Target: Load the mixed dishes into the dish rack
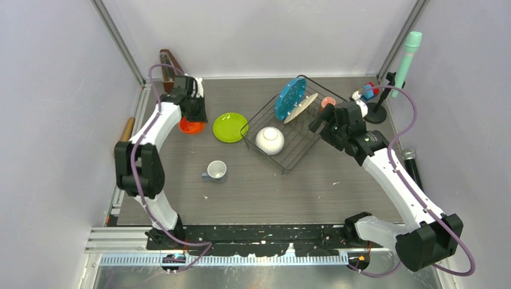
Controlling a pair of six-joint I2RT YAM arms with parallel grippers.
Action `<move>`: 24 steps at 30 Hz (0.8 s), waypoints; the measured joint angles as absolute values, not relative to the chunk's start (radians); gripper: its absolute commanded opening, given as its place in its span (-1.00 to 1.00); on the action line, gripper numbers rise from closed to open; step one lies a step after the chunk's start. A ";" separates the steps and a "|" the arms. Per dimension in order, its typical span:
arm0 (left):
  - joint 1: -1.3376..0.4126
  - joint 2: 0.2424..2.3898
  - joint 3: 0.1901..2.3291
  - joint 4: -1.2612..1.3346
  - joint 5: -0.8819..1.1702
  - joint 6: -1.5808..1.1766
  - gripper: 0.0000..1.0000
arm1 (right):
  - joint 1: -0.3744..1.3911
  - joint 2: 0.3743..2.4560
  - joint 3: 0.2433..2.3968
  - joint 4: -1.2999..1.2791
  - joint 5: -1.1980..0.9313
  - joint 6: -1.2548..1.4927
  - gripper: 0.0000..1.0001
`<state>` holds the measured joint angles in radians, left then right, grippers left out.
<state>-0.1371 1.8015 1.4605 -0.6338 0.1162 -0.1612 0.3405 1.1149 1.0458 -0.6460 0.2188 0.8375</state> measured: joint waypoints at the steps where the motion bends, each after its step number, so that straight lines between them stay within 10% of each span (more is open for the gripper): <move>1: -0.137 1.767 1.459 -0.632 0.120 -0.175 -1.00 | 0.340 1.116 1.049 -0.636 0.195 0.822 0.76; 13: -0.136 1.375 1.246 -0.208 0.493 -0.686 -1.00 | 0.369 1.220 1.069 -0.265 -0.324 0.707 0.97; 24: -0.301 1.448 1.094 0.346 0.636 -1.279 -1.00 | 0.656 1.236 1.102 -0.120 -0.286 0.384 0.99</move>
<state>-0.3008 1.4475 1.0943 0.3462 0.6361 -1.2785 0.6563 1.2362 1.1019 -0.1200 -0.2859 0.3840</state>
